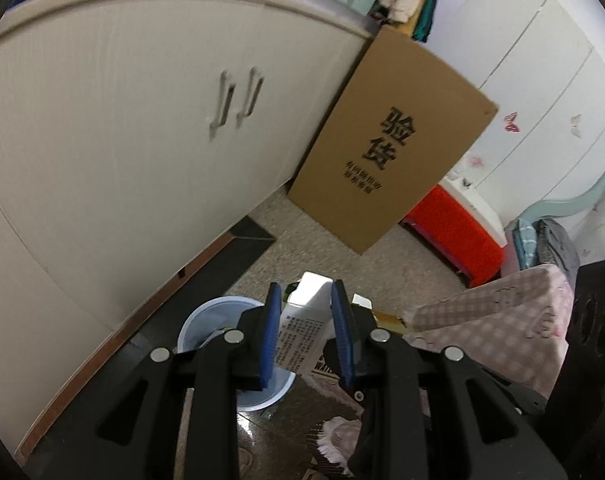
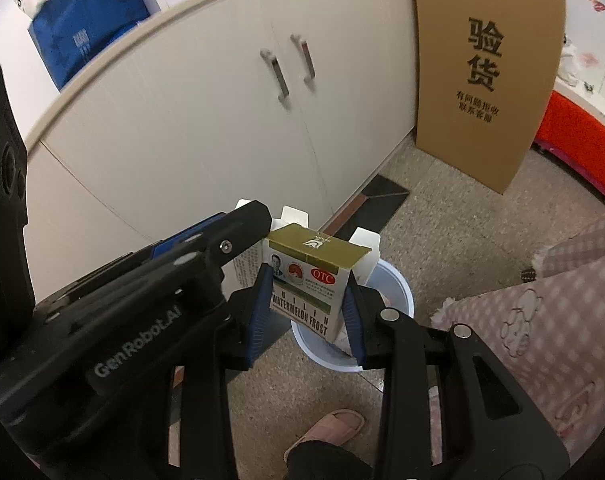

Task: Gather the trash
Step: 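Carry both boxes over the wastebasket and open both tools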

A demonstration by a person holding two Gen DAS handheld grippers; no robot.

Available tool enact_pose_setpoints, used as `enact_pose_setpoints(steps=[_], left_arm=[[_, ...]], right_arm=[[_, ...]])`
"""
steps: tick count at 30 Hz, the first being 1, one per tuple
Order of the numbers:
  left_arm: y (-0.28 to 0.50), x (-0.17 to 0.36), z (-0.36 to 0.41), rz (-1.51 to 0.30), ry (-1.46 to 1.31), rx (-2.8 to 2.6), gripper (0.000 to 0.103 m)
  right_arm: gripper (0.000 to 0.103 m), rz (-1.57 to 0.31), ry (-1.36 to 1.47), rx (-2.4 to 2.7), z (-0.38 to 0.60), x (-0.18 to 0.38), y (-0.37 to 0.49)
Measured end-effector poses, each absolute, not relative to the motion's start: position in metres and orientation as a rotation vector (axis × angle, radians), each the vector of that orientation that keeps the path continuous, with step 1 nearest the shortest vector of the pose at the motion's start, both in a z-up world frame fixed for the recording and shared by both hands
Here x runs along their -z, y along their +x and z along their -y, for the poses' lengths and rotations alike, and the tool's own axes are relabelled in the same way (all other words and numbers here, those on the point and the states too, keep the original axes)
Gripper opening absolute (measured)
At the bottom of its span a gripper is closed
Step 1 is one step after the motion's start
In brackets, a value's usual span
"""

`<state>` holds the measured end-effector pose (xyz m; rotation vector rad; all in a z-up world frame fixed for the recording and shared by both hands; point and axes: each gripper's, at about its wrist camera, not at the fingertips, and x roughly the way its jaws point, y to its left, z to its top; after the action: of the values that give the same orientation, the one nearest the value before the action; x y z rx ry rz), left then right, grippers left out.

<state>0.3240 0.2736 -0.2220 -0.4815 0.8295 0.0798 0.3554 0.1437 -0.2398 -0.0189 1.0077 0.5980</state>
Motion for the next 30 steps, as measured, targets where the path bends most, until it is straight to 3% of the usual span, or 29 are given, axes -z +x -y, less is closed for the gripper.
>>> enact_pose_setpoints(steps=[16,24,26,28,30], left_arm=[[0.373,0.302,-0.277,-0.959,-0.506,-0.121,0.025],[0.387,0.320,-0.277,-0.986,-0.483,-0.149,0.026],[0.389,0.323,-0.277,-0.991,-0.479,-0.158,0.029],[0.389,0.326,-0.276,-0.998,-0.459,-0.173,0.045],[0.387,0.325,-0.275,-0.994,-0.445,-0.184,0.047]], right_arm=[[0.037,-1.095,0.011,-0.578,-0.146,0.307,0.392],[0.068,-1.087,-0.015,-0.543,-0.145,0.322,0.399],[0.068,-1.087,-0.019,-0.532,-0.144,0.323,0.399],[0.068,-1.086,-0.019,-0.527,-0.142,0.322,0.397],[0.068,-1.082,-0.022,-0.519,-0.138,0.319,0.394]])
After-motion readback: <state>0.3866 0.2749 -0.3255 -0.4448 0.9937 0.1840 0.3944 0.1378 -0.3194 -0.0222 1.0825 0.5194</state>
